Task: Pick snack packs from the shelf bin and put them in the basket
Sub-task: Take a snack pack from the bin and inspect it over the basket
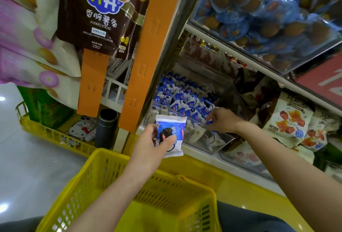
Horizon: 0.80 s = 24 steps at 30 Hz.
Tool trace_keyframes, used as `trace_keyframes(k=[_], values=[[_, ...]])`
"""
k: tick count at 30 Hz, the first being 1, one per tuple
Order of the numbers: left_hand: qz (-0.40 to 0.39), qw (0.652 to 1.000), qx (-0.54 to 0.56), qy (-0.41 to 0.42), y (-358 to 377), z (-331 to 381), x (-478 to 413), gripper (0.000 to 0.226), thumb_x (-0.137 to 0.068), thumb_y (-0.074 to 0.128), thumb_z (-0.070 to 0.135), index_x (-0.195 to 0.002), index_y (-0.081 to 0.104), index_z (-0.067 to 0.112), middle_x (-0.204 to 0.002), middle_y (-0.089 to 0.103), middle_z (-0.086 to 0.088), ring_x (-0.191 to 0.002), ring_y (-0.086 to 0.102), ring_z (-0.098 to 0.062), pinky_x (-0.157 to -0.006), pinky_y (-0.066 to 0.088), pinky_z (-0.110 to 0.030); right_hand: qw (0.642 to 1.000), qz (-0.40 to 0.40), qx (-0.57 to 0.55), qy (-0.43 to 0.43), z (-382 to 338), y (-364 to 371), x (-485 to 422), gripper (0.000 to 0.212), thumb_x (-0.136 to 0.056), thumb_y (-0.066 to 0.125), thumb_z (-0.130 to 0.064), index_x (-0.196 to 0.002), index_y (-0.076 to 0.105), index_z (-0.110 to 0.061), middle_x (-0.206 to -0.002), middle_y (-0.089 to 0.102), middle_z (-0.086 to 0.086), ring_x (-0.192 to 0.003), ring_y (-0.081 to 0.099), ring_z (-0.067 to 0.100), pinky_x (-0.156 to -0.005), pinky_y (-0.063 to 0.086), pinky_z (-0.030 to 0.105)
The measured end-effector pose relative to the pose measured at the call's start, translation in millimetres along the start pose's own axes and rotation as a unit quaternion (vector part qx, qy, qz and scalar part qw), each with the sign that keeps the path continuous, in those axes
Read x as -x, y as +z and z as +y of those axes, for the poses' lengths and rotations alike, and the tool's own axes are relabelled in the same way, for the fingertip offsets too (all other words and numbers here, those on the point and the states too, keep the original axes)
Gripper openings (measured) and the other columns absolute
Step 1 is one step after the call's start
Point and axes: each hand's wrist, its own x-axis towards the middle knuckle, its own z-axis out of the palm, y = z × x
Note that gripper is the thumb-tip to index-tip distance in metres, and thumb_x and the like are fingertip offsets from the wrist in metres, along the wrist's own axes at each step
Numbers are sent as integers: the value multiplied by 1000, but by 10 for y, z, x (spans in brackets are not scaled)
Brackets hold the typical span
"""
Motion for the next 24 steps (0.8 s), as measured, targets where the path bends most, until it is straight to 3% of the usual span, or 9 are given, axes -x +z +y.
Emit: trace_keyframes(k=[4,6,8,10,13,15,17,20,24], values=[[22,999,-23,-5,7,-49,11,22,-86,62,16,-103,51,25,-102,63,7,-92,60,-1,-65,48,-10,986,163,-5,21,-121,-161,261,24,-86,62,-17,-109,54,-17,-85,53,-4,-70,53,10,-60,46,24],[41,999,-27,-16,1,-84,6,21,-87,62,18,-105,52,23,-105,63,5,-93,60,-4,-65,45,-11,957,287,7,-38,-192,-242,484,27,-87,60,-21,-113,51,-18,-91,57,-2,-77,60,18,-67,54,37],[50,998,-27,-32,-11,-110,6,19,-88,60,21,-106,52,22,-105,62,4,-88,58,0,-57,44,-7,923,360,-22,-131,-284,-278,721,28,-87,61,-24,-112,51,-18,-93,57,-6,-81,61,16,-69,54,34],[48,997,-19,-49,-15,-123,11,17,-91,56,24,-107,52,21,-106,63,2,-86,58,1,-55,44,-8,913,332,-159,-178,-432,-242,935,27,-85,63,-24,-109,51,-22,-92,61,-10,-81,63,6,-68,53,21],[37,995,20,-89,0,-93,46,17,-96,45,29,-108,54,21,-103,66,3,-83,62,-2,-60,44,-17,893,166,-384,-164,-643,-37,1149,26,-84,66,-16,-105,51,-24,-87,67,-4,-77,68,4,-60,55,17],[3,991,48,-122,6,-54,90,29,-96,37,41,-104,57,22,-92,71,2,-81,65,-9,-64,49,-24,887,63,-438,-128,-713,127,1200,25,-84,64,-13,-105,52,-20,-86,68,0,-74,70,7,-54,54,18],[-60,988,75,-121,8,-34,123,43,-88,36,56,-107,59,25,-94,73,-3,-90,68,-20,-73,51,-34,878,7,-466,-111,-763,275,1223,25,-85,62,-9,-107,52,-13,-87,69,3,-70,69,7,-54,54,19],[-130,984,79,-92,23,-5,187,55,-71,55,57,-118,54,29,-102,72,3,-95,68,-18,-78,54,-35,873,12,-474,-113,-788,426,1231,25,-85,62,-7,-109,55,-5,-91,66,10,-69,65,8,-57,56,21],[-144,987,43,-54,25,8,208,45,-80,66,26,-122,51,28,-105,71,7,-94,68,-10,-71,56,-28,855,78,-500,-117,-757,448,1228,10,-91,54,-16,-98,60,-13,-90,66,3,-74,67,7,-57,54,18]])
